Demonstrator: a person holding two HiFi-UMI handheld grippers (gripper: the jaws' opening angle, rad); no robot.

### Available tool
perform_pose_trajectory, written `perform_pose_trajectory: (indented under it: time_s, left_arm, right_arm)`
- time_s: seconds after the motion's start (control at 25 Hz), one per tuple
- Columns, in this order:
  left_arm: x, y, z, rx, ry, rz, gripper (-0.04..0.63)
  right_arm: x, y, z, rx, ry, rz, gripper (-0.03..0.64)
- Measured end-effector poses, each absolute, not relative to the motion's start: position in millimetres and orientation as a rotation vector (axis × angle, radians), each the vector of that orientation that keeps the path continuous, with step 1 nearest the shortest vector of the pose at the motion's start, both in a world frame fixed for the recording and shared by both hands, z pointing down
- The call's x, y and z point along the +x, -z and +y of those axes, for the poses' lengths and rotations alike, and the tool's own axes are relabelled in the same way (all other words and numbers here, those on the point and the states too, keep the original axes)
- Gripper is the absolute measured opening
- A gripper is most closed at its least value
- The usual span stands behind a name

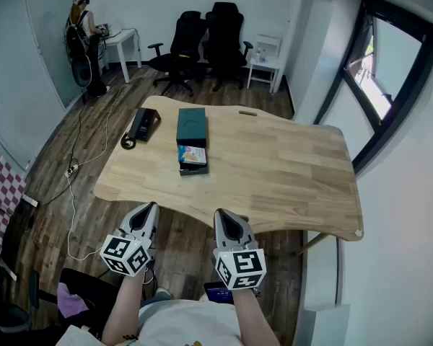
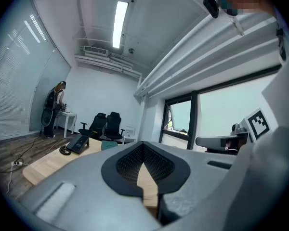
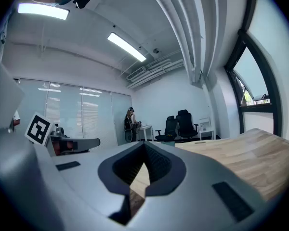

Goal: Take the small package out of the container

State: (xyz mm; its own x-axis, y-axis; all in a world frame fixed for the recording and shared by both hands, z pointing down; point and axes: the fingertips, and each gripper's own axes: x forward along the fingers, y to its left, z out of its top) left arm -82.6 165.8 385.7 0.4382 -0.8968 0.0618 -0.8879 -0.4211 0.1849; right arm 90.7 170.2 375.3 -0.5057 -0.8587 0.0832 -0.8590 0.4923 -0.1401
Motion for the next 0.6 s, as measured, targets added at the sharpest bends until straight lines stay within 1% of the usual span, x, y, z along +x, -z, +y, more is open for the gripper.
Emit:
perform_pose_trajectory:
  time_s: [0.4,0.6]
  left_arm:
    - [-77.9,-381.8,169.0,2.517,0.067,-1.576,0.0]
    - [-79.5,-385.3,172.3,2.491,0.048,-1.58,0.0]
  right_arm:
    - [96.0,-380.3,173.1,1.563,-0.27,-2.7,0.003]
    - [101.7,-379.1,174.8,1.578,-0.338,-2.736,0.003]
